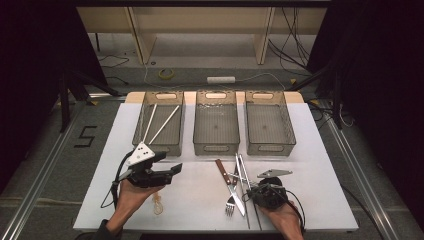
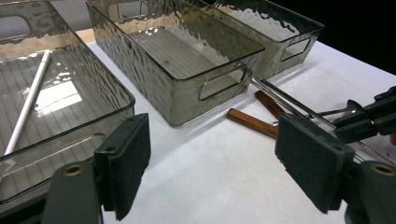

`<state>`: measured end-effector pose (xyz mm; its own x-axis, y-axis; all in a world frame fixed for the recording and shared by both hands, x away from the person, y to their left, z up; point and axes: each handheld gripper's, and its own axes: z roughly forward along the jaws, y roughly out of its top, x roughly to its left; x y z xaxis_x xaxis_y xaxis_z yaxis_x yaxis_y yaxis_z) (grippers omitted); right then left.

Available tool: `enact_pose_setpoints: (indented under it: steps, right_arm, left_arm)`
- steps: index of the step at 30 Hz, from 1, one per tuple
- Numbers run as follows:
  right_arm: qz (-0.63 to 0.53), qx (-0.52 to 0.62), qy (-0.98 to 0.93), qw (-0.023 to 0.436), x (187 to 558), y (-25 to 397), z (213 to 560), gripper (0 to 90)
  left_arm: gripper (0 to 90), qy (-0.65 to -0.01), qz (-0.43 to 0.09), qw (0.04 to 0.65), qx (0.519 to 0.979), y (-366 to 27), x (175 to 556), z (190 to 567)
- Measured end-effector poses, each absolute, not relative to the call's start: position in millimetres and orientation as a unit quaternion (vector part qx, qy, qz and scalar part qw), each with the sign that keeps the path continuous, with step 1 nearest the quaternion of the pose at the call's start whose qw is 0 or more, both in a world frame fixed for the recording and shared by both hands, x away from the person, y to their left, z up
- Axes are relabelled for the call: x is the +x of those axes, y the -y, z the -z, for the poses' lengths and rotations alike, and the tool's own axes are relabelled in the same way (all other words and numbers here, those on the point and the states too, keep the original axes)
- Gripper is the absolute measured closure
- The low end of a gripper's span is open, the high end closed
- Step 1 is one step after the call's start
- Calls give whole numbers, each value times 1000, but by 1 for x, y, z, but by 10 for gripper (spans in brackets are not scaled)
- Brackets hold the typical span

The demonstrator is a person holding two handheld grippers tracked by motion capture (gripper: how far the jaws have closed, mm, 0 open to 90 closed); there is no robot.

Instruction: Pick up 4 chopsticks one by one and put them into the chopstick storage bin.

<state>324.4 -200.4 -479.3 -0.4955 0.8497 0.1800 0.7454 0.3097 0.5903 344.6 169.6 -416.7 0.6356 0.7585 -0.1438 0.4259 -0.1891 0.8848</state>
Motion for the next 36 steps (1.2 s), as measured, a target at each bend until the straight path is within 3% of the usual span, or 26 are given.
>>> enact_pose_setpoints:
  steps: [15,36]
  right_arm:
    - [-330,534,-777,52,327,212,481,850]
    - [-362,488,-791,74,322,212,466,863]
  left_arm:
    - [265,-391,-161,499,756,-168,344,418]
    - [263,-386,-153,496,763,-168,345,420]
